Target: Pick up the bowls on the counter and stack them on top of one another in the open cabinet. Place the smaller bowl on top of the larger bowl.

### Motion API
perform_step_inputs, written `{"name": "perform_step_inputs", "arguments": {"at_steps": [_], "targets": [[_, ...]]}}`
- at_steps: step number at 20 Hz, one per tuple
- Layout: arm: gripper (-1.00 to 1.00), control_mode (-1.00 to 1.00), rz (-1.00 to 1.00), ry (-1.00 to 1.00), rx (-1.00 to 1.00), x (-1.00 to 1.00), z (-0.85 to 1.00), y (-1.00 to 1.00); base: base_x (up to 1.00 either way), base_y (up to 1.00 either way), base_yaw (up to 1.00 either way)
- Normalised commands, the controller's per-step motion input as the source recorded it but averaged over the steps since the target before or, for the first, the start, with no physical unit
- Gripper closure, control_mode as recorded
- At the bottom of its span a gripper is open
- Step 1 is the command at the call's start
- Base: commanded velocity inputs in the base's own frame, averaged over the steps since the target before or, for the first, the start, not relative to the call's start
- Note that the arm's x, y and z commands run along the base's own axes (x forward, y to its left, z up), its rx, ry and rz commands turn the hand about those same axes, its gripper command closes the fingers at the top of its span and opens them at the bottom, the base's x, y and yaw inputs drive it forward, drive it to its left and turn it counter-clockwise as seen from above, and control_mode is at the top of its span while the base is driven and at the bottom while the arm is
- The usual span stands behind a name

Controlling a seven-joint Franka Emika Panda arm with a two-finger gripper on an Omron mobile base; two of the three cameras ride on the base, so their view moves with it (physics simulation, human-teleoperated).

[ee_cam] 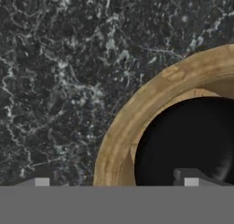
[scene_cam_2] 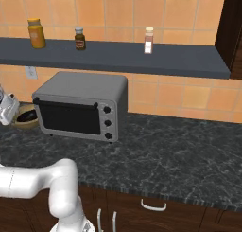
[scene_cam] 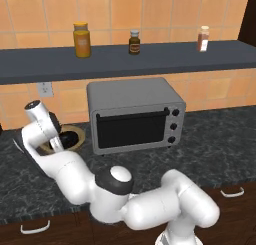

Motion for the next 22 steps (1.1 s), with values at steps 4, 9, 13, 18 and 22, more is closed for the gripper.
{"name": "perform_step_inputs", "arguments": {"at_steps": [4,9,13,18,22], "targets": [[-1.0,-1.0,0.0,-0.06,0.0,0.0,-0.14,0.0,0.0,0.0,0.0],[-1.0,-1.0,0.0,0.0,0.0,0.0,-0.16,0.0,0.0,0.0,0.0],[-1.0,-1.0,0.0,0.0,0.0,0.02,-0.04,0.0,0.0,0.0,0.0],[-1.0,-1.0,-0.04,0.0,0.0,0.37,0.0,0.0,0.0,0.0,0.0],[-1.0,-1.0,-0.02,0.0,0.0,0.13,-0.09,0.0,0.0,0.0,0.0]]}}
